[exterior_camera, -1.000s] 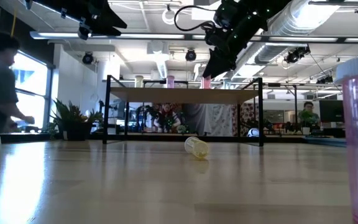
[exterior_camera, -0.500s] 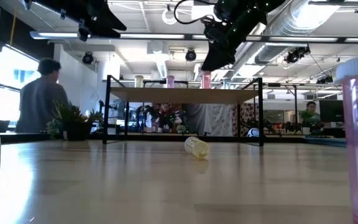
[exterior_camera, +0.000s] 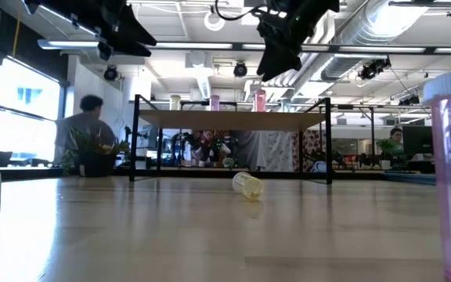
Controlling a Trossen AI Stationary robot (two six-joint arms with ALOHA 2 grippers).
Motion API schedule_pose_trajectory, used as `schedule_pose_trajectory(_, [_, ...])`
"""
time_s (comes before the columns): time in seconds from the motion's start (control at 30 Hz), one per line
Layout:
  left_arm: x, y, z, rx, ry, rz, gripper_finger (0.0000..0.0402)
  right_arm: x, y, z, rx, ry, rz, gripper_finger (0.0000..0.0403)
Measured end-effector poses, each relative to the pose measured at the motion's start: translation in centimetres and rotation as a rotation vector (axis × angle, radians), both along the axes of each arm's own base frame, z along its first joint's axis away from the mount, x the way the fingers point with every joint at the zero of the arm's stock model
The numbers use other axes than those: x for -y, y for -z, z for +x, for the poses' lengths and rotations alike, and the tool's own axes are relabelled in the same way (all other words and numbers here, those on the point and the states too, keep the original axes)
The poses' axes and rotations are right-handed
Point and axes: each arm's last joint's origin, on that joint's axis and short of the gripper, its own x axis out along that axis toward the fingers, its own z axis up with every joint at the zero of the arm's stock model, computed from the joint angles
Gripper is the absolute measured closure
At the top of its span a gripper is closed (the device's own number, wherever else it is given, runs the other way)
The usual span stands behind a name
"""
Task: Pick and place medicine bottles onto shelf by color
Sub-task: Put the right pill bottle on the shelf
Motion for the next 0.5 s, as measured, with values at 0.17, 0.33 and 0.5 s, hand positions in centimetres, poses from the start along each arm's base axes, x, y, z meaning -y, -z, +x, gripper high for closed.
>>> schedule_pose_trajectory(0.17, [0.2,0.1,0.1,0.015,0.06,-0.041,0.0186,-1.8,0.3,0.5,-0.024,0.003,0.065,0.0233])
schedule_pose_trajectory(0.33, [0.5,0.3,0.2,0.016,0.148,-0.084,0.0186,-4.2,0.6,1.0,-0.061,0.003,0.135,0.0233])
schedule_pose_trajectory(0.5, [1.3,0.8,0.4,-0.016,0.206,-0.164,0.0186,-6.8,0.9,1.4,-0.109,0.037,0.16,0.0233])
